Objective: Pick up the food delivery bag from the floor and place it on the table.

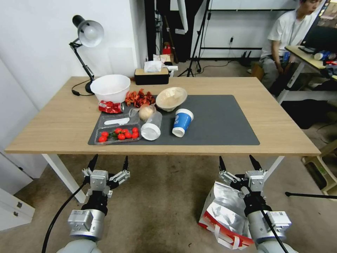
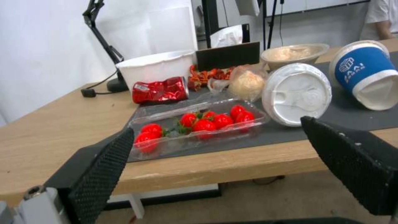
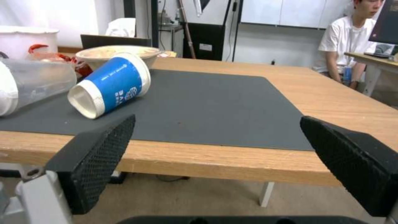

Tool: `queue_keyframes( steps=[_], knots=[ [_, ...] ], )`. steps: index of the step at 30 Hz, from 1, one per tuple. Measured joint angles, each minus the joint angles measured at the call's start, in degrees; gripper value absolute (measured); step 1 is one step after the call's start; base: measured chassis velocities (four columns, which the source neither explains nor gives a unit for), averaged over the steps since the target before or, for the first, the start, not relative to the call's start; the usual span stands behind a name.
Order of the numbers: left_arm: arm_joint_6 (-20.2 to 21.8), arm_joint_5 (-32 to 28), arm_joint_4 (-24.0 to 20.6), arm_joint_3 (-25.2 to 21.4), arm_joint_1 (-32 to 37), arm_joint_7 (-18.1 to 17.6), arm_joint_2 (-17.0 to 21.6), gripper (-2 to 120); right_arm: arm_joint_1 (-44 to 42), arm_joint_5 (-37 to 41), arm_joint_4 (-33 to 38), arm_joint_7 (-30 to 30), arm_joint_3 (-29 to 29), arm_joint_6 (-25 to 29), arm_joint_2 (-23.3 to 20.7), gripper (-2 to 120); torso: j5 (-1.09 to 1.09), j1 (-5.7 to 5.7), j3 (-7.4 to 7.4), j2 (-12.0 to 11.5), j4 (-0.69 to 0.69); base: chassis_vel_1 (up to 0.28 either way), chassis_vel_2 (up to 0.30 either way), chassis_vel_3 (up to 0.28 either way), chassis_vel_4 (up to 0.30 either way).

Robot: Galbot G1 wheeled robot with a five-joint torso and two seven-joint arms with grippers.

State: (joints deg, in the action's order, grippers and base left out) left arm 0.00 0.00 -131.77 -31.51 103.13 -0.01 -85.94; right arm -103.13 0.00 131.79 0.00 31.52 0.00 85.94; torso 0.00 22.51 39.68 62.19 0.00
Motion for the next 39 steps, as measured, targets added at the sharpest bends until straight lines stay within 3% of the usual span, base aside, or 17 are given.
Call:
queue_keyframes(
  steps=[15, 20, 24, 26, 27, 29, 33, 36, 39],
  knots=[
    [0.4, -0.4, -0.2, 0.2, 0.0, -0.4, 0.0, 100, 0.1, 0.2, 0.0, 0.0, 0.0, -0.5, 0.0, 100, 0.00, 0.00, 0.00, 0.0, 0.00, 0.000, 0.000, 0.000, 0.000],
    [4.7, -4.4, -2.2, 3.0, -0.1, -4.5, 0.3, 100, 0.4, 1.0, 0.4, -0.2, 0.3, -2.3, -0.3, 100, 0.01, 0.00, 0.00, 0.0, 0.00, 0.000, 0.000, 0.000, 0.000],
    [10.9, -10.3, -5.2, 7.0, -0.2, -10.4, 0.6, 100, 0.6, 1.5, 0.7, -0.4, 0.4, -3.3, -0.4, 100, 0.03, 0.00, 0.00, 0.0, -0.01, 0.000, 0.000, 0.000, 0.000],
    [17.1, -16.0, -8.1, 11.0, -0.3, -16.2, 0.9, 100, 1.7, 4.1, 1.9, -1.1, 1.3, -8.0, -1.2, 100, 0.01, 0.00, 0.00, 0.0, 0.00, 0.000, 0.000, 0.000, 0.000],
    [17.1, -16.0, -8.1, 11.0, -0.3, -16.2, 0.9, 100, 1.7, 4.1, 1.9, -1.1, 1.3, -8.0, -1.2, 100, 0.01, 0.00, 0.00, 0.0, 0.00, 0.000, 0.000, 0.000, 0.000],
    [18.0, -16.8, -8.5, 11.5, -0.4, -17.0, 1.0, 100, 2.8, 7.0, 3.4, -2.1, 2.3, -13.2, -2.0, 100, 0.01, 0.00, 0.00, 0.0, 0.00, 0.000, 0.000, 0.000, 0.000],
    [18.1, -16.9, -8.5, 11.5, -0.4, -17.1, 1.0, 100, 4.4, 10.4, 5.1, -3.1, 3.6, -19.0, -2.9, 100, 0.00, 0.00, 0.00, 0.0, 0.00, 0.000, 0.000, 0.000, 0.000],
    [18.0, -17.1, -8.5, 11.7, -0.3, -17.2, 1.0, 100, 5.0, 11.1, 5.1, -3.1, 3.8, -19.3, -3.2, 100, 0.00, 0.00, 0.00, 0.0, 0.01, 0.000, 0.000, 0.000, 0.000],
    [11.0, -17.1, -6.4, 11.7, 0.2, -15.4, 0.4, 100, 5.2, 11.2, 5.1, -3.1, 3.8, -19.1, -3.1, 100, 0.00, 0.00, 0.00, 0.0, 0.00, 0.000, 0.000, 0.000, 0.000]
  ],
)
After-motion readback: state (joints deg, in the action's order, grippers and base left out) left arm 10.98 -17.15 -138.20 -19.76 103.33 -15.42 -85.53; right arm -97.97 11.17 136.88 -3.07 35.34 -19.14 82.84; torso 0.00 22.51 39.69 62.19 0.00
